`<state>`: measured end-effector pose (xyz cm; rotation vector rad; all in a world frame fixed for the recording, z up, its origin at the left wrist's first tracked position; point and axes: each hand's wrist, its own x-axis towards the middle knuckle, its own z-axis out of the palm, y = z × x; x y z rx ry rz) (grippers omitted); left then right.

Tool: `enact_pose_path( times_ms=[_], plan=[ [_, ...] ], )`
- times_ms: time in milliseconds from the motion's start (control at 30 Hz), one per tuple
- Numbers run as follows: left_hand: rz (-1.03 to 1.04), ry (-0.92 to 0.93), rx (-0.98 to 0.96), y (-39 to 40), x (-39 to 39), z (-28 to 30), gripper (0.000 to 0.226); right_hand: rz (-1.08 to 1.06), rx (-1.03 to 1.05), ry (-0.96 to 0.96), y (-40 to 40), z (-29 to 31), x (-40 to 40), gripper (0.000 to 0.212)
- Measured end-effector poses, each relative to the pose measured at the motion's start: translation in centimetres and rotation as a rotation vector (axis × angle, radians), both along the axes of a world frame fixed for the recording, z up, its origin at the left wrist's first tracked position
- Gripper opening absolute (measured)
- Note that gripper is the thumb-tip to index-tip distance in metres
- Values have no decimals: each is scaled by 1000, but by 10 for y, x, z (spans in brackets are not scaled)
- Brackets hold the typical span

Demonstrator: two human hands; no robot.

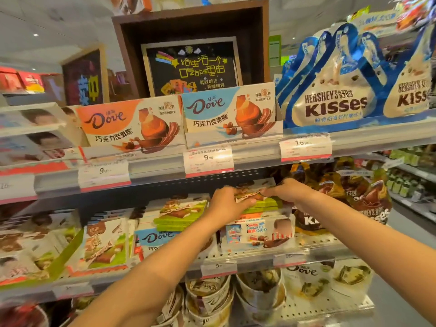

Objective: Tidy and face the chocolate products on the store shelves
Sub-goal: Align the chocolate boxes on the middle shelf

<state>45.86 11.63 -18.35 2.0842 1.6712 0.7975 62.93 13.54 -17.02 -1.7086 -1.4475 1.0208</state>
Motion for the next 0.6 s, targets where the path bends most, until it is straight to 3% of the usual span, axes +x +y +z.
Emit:
enact_pose_path(
  times_ms=[133, 333, 433, 533, 600],
  plan=[
    [-86, 42, -23, -4, 0, 5, 48, -4, -130, 126, 2, 6, -2, 38],
    [130, 433, 218, -10, -28, 6, 39, 62, -197, 255, 3, 3, 1, 18],
    [309, 628, 51, -18, -48, 16, 48, 70, -170, 241, -1, 3, 0, 5],
    [423, 651, -217, -11, -71, 18, 84, 73, -159, 231, -4, 4, -1, 8],
    [444, 636, -283, -7, -80, 16, 103, 78, -169, 219, -4, 5, -2, 9]
  ],
)
